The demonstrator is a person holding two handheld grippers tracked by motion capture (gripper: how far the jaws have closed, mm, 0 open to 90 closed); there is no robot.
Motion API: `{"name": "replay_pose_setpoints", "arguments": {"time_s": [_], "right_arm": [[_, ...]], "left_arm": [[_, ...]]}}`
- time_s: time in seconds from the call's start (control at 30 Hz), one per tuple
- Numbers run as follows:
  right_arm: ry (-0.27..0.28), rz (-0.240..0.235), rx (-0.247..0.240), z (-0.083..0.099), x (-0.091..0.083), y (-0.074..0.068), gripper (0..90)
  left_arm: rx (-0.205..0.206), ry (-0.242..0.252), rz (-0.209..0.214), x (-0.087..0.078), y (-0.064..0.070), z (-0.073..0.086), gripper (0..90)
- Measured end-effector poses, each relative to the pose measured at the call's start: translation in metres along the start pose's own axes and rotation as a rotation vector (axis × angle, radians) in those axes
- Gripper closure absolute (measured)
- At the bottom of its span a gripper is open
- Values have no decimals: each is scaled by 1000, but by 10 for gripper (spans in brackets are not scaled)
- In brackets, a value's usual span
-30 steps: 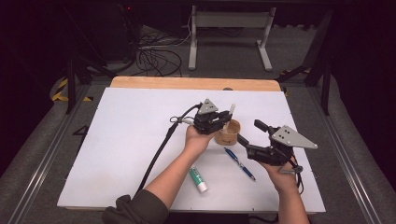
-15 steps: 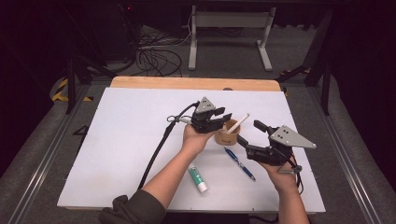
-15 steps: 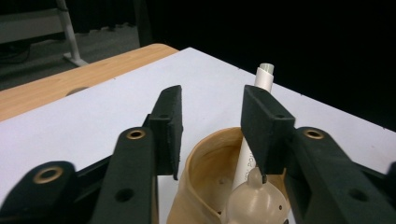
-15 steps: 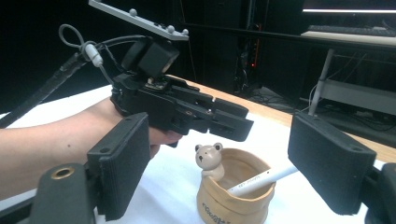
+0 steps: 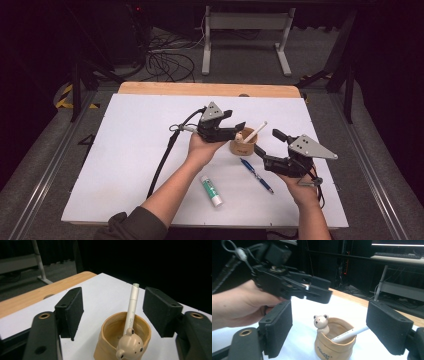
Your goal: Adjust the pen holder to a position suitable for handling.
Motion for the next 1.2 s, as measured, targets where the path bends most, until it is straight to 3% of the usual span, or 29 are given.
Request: {"name": "replay_pose_setpoints", "arguments": {"time_s": [0.3, 0.47, 0.67, 0.9, 1.2], "right_arm": [[-15, 22, 4, 5, -3, 4, 221], [-15, 29, 7, 6, -5, 5, 221], [-20, 31, 9, 10, -5, 5, 218], [-37, 39, 10, 15, -5, 5, 218], [-66, 17, 30, 26, -5, 2, 240]], "left_arm": [[34, 45, -5, -29, 4, -9, 218], [32, 67, -13, -51, 4, -13, 191], [61, 80, -14, -78, 5, -16, 162], [53, 101, -13, -104, -2, -15, 143], [53, 114, -48, -138, -19, -8, 122]]}}
Point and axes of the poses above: each handheld gripper's, and its own axes: x roughly forward along the jaws, z roughly out of its underside, y roughly to its right, the point moved 10 cm from there along x, roughly forward along the jaws, and after that the axes turned 8 degrees about -z, right-handed, at the moved point
